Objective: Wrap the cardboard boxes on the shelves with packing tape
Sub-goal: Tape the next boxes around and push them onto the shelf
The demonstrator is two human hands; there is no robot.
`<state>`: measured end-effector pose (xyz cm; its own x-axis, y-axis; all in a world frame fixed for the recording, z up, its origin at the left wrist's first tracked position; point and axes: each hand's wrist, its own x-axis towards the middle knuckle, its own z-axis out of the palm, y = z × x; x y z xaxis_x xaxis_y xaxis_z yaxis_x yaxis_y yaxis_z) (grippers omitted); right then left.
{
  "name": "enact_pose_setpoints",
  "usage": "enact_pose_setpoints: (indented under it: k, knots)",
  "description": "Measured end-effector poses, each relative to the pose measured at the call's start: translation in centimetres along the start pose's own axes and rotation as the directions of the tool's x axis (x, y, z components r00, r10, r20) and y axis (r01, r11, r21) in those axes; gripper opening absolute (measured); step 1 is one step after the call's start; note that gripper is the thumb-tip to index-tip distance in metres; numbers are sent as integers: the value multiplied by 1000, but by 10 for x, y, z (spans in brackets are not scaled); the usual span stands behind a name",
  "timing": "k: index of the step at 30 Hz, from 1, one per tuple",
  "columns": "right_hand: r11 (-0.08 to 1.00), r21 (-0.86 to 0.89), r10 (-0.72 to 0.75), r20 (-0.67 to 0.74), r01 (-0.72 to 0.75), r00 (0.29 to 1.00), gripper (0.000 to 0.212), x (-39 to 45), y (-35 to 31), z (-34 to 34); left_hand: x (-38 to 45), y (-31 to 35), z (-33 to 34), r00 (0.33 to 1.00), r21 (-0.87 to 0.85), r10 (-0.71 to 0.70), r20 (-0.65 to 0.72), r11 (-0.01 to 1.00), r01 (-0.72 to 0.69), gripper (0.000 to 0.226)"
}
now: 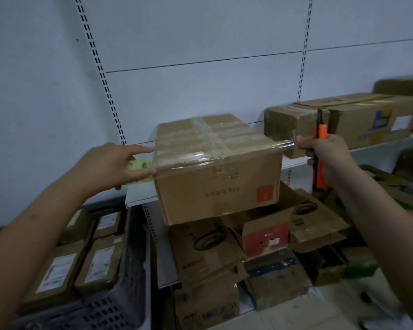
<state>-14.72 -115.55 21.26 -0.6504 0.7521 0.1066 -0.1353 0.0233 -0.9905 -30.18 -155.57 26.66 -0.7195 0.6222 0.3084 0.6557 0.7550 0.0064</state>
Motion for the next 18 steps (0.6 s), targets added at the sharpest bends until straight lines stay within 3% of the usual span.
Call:
enact_pose_setpoints:
  k: [11, 18]
  knots:
    - [999, -37, 37, -47, -39, 998, 21, 28, 22, 3, 5, -23, 40, 943, 214, 129, -308, 975, -64, 61]
    - [991, -8, 134, 8, -134, 991, 42, 53, 37, 0, 21, -39, 61, 963, 246, 87, -253, 969, -23, 66]
